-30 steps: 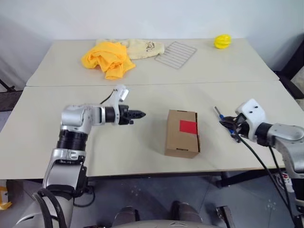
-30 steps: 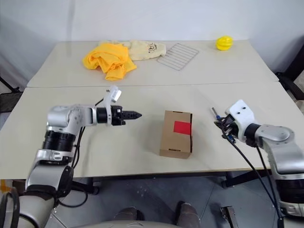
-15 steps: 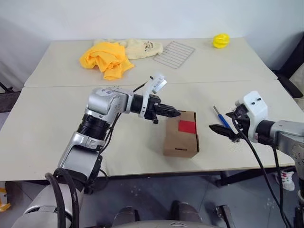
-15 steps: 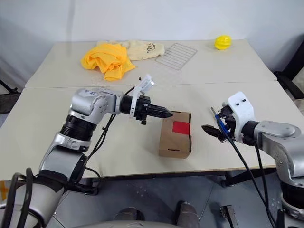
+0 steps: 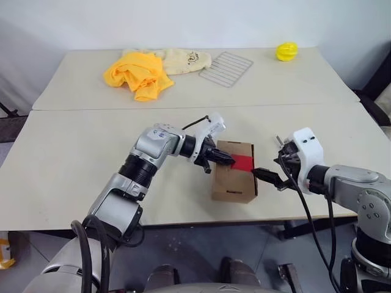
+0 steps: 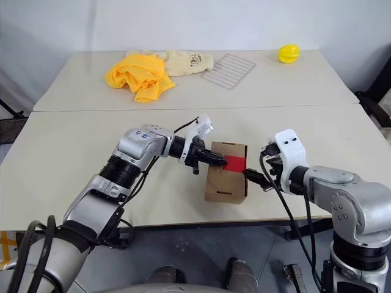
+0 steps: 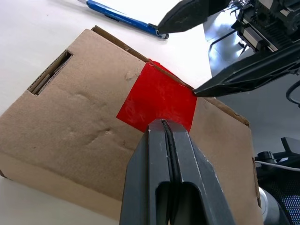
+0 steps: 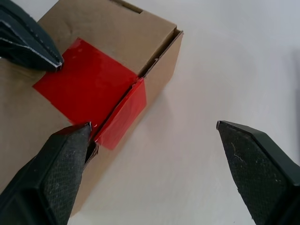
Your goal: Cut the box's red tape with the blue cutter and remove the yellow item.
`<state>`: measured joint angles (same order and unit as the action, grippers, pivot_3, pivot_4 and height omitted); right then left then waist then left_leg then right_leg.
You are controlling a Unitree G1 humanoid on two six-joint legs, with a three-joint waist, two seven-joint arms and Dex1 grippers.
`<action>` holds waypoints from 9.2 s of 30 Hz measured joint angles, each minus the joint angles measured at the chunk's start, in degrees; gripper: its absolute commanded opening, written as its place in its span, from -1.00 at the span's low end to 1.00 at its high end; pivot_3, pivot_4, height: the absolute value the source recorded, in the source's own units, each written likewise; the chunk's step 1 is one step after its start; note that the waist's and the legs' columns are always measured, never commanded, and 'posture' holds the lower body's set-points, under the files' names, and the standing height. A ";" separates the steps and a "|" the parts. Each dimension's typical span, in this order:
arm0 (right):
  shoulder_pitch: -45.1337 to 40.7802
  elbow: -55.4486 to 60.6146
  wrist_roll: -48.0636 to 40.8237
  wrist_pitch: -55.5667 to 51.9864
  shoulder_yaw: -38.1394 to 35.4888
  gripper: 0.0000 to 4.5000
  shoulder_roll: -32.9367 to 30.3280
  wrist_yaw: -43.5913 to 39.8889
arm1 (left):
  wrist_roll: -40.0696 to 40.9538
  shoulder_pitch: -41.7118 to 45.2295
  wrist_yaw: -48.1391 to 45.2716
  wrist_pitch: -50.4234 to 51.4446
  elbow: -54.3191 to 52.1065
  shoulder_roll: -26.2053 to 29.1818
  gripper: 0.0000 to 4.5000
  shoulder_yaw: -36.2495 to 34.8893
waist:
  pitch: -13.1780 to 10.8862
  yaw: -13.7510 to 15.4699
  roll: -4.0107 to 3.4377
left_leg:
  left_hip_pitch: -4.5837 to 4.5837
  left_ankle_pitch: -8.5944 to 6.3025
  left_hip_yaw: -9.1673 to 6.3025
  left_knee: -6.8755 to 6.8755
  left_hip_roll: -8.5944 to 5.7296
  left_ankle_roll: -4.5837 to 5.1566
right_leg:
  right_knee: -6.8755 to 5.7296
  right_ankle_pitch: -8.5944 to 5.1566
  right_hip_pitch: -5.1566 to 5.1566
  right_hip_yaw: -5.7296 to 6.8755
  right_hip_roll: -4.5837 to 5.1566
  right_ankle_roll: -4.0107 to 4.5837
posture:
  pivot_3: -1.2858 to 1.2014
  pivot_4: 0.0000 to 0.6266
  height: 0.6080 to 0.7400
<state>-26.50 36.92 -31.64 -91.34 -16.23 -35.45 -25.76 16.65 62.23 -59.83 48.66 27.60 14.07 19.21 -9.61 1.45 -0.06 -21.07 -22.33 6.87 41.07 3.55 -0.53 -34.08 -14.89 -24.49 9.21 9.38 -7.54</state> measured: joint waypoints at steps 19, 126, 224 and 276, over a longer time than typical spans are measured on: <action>12.35 -7.36 1.53 12.53 9.52 0.98 -15.57 -3.73 | -0.50 -1.48 -0.42 0.86 -2.09 1.17 -1.00 -0.25 | 0.17 -0.11 0.25 | 0.08 0.00 0.05 0.00 0.00 0.00 | 0.02 0.00 0.06 -0.05 0.00 0.00 | 0.03 -0.52 1.00; -24.93 -33.41 -32.72 -0.37 6.59 -0.97 -7.87 13.42 | 6.09 -1.99 9.86 8.01 -2.49 6.69 -1.00 -21.36 | 0.23 -1.40 0.19 | -0.06 0.01 0.04 0.01 0.02 0.00 | -0.03 0.07 -0.08 -0.02 0.00 -0.01 | 0.03 -0.52 1.00; -15.33 -27.66 -10.99 2.37 8.88 -1.00 -5.47 1.21 | 8.20 4.66 -8.39 9.14 -15.19 13.02 -0.99 -0.99 | 0.28 -1.61 -0.34 | -0.15 0.13 0.21 -0.06 -0.03 0.16 | 0.18 0.35 -0.20 -0.14 0.00 -0.01 | 0.03 -0.52 1.00; -11.96 -39.23 -44.67 -0.88 -13.24 -1.00 -0.79 25.02 | -7.65 -12.06 -3.57 1.42 -15.55 22.19 -0.99 5.43 | 0.42 0.01 -0.55 | 0.15 0.13 0.08 0.15 -0.06 0.24 | 0.01 0.41 0.15 -0.28 0.00 0.09 | 0.03 -0.52 1.00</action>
<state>-38.46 -2.31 -76.31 -92.23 -29.47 -36.25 -0.74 9.01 50.17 -63.40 50.09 12.05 36.27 24.64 -9.20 1.46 -0.61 -20.92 -22.20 6.95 41.21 3.49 -0.30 -34.07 -14.48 -24.34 8.92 9.38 -7.45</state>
